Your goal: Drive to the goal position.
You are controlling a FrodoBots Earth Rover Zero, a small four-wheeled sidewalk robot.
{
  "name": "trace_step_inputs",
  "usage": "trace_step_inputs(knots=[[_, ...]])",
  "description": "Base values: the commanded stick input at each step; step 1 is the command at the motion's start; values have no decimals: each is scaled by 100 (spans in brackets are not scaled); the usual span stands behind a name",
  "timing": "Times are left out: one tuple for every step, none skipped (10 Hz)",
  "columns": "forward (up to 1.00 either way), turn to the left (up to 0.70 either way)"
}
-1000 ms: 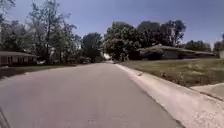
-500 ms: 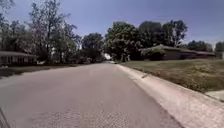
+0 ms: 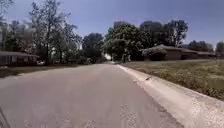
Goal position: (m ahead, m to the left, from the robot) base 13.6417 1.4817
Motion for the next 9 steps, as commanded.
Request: trace_step_inputs(knots=[[70,0],[70,0],[70,0],[70,0],[70,0],[70,0],[70,0],[70,0],[70,0]])
